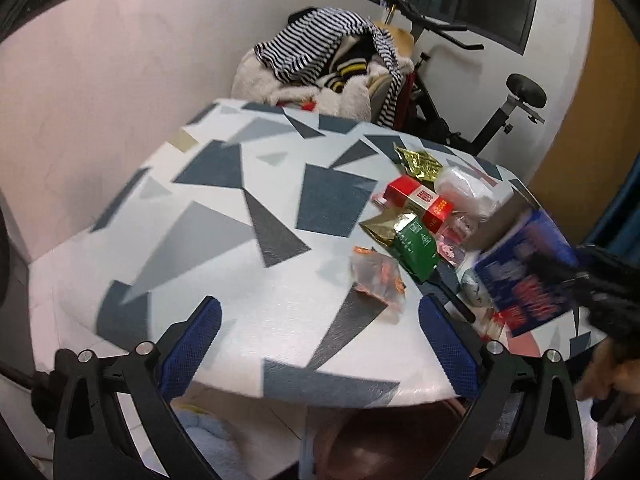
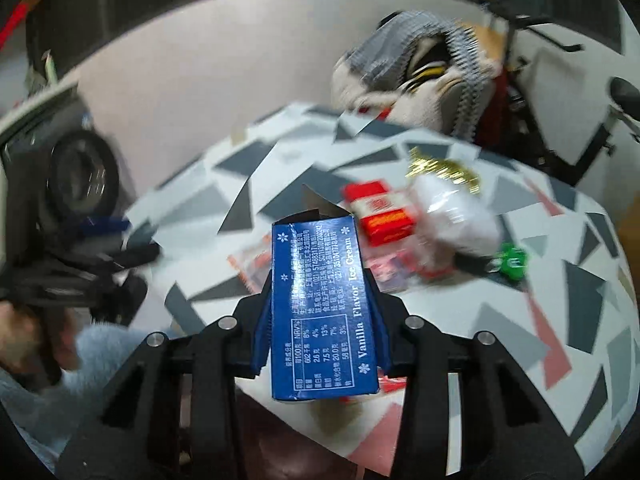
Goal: Collect trash
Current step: 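Grasp the blue ice-cream box with the right tool while the left grasps the snack bag, then lower the blue box into the brown bin with the right tool while the left carries the bag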
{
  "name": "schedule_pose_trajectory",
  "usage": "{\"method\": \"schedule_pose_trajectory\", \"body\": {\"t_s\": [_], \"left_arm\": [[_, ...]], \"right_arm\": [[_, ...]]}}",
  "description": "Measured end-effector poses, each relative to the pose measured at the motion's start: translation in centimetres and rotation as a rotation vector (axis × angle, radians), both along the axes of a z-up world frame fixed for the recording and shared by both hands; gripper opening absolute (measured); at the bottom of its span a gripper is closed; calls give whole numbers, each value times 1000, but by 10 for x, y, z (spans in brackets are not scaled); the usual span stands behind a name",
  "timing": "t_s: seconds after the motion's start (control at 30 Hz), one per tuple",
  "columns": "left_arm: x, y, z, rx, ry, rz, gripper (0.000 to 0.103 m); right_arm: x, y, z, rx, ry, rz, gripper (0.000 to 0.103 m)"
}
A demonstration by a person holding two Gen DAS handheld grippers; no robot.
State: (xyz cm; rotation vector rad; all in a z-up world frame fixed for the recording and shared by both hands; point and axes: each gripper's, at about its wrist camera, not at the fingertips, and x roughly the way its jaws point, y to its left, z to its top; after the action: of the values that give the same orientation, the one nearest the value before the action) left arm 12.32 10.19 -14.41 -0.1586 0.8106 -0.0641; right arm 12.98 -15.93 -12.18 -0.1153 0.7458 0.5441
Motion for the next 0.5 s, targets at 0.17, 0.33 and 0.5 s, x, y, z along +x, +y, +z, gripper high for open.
{"method": "schedule_pose_trajectory", "body": {"t_s": [0.17, 0.33, 0.5], "left_arm": [[40, -18, -24, -122, 104, -55, 73], [79, -35, -51, -186, 182, -76, 62], [96, -47, -67, -162, 227, -89, 25]], "right_arm": [[-7, -42, 12, 12, -61, -128, 42], [-14, -82, 10, 46, -68, -226, 42], [-26, -113, 2, 67, -50, -296, 42]]}}
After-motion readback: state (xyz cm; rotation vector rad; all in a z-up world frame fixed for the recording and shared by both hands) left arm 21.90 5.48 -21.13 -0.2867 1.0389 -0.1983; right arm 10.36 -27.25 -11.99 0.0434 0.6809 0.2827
